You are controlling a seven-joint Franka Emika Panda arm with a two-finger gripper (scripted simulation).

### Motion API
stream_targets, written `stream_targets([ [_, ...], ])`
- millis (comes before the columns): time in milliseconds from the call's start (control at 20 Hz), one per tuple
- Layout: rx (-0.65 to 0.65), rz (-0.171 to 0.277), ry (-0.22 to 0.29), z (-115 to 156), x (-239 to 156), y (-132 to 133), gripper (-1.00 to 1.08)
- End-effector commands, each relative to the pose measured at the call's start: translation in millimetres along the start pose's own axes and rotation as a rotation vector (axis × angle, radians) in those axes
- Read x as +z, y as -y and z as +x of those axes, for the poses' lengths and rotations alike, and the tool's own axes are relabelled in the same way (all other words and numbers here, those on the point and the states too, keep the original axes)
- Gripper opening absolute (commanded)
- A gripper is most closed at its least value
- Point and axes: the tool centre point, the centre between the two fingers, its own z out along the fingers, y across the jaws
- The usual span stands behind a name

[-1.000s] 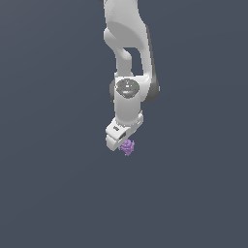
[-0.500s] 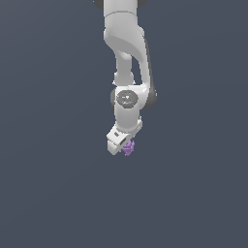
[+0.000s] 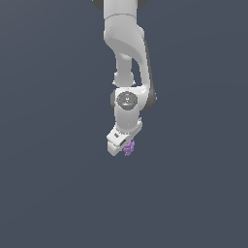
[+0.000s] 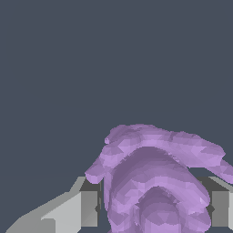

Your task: Pick up the object and move it to a goal position.

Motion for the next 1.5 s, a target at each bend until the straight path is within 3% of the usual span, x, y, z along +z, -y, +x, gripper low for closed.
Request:
stream_targets([
  [0, -0.001, 0.001, 0.0, 0.3, 0.7, 0.4, -1.0],
  [350, 0.0, 0.0, 0.0, 3.6, -4.3, 1.2, -1.0],
  [650, 0.0, 0.0, 0.0, 22.1, -26.8, 7.3, -1.0],
  [1450, -0.001, 0.001, 0.0, 123.1, -146.9, 38.0, -1.0],
])
